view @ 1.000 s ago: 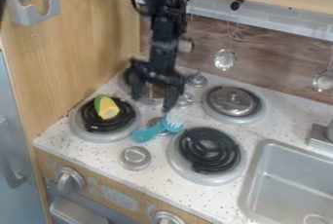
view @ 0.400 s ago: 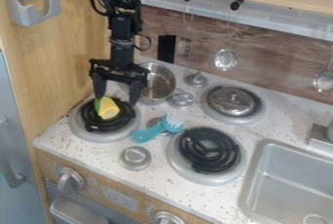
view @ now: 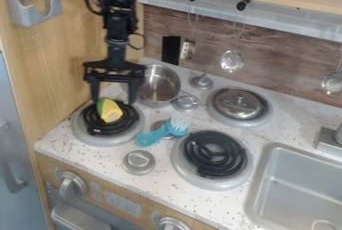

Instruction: Moved the yellow object to the right burner

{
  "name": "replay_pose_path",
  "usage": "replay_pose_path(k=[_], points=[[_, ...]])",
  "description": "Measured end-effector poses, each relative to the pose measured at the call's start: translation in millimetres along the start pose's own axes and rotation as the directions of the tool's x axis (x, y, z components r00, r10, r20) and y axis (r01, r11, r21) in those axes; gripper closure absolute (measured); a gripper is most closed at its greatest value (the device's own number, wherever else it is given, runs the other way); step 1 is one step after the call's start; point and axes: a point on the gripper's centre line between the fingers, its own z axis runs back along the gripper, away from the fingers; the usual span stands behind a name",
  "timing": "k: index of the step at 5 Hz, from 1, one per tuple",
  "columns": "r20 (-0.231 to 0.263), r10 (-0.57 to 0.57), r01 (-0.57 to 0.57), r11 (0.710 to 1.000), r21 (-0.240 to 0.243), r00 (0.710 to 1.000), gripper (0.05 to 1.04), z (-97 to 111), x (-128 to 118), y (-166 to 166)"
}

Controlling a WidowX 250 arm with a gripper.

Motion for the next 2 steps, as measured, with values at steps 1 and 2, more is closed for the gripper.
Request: replay_pose_path(k=[1,2], points=[[0.047,0.073,-0.072,0.997,-0.02,0.996,0.085,-2.6,8.4,2.1],[0.109,0.114,-0.111,0.993,-0.034,0.988,0.085,-1.4,18.3,1.4]])
